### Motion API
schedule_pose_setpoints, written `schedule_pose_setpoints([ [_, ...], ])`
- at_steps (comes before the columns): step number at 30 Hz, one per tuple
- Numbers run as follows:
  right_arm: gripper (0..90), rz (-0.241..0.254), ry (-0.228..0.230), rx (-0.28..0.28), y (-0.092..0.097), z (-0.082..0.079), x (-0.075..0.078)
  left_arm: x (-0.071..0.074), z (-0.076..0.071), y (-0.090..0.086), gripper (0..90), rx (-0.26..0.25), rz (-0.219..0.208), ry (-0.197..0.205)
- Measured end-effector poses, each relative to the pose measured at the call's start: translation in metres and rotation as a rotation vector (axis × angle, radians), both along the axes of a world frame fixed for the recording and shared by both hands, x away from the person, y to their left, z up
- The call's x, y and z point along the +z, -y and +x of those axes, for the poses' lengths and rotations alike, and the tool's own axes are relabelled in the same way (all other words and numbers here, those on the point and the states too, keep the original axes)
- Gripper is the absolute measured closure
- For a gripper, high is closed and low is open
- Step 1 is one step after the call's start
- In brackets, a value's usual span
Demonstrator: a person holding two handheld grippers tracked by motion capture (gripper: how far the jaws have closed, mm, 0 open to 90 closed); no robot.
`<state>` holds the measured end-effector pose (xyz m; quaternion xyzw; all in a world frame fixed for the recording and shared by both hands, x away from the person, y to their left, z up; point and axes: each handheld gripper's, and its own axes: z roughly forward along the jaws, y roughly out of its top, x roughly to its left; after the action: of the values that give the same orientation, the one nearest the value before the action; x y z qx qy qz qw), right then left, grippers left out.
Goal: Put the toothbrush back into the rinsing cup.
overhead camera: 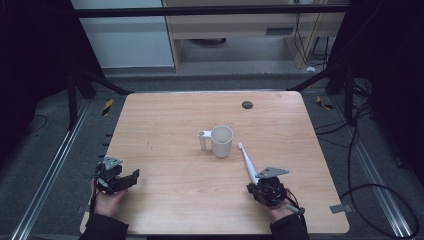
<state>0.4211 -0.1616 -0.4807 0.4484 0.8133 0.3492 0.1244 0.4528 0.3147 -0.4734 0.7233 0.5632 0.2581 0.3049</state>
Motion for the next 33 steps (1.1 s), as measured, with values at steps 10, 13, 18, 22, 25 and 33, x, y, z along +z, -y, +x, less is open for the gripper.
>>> schedule_pose_setpoints([
  [10,83.4,0.006,-0.002,-0.04,0.017,-0.003,0.001,0.0,0.0,0.0,31.1,0.001,0.0,0.0],
  [13,83.3,0.004,-0.005,-0.052,0.022,-0.004,0.0,0.0,0.0,0.0,31.1,0.001,0.0,0.001],
  [18,83.2,0.005,-0.008,-0.051,0.023,-0.004,-0.001,0.0,0.0,0.001,31.1,0.0,0.0,0.0],
  [22,80.6,0.023,0.011,-0.044,0.023,-0.004,0.005,0.0,0.001,0.001,30.9,0.002,-0.002,0.001],
  [25,77.9,0.024,0.028,-0.052,0.024,-0.004,0.01,0.0,0.001,0.0,30.8,0.001,-0.001,0.0],
  [33,55.1,0.018,0.118,-0.111,0.031,0.008,0.041,0.001,0.002,0.001,30.3,0.002,-0.006,0.001],
])
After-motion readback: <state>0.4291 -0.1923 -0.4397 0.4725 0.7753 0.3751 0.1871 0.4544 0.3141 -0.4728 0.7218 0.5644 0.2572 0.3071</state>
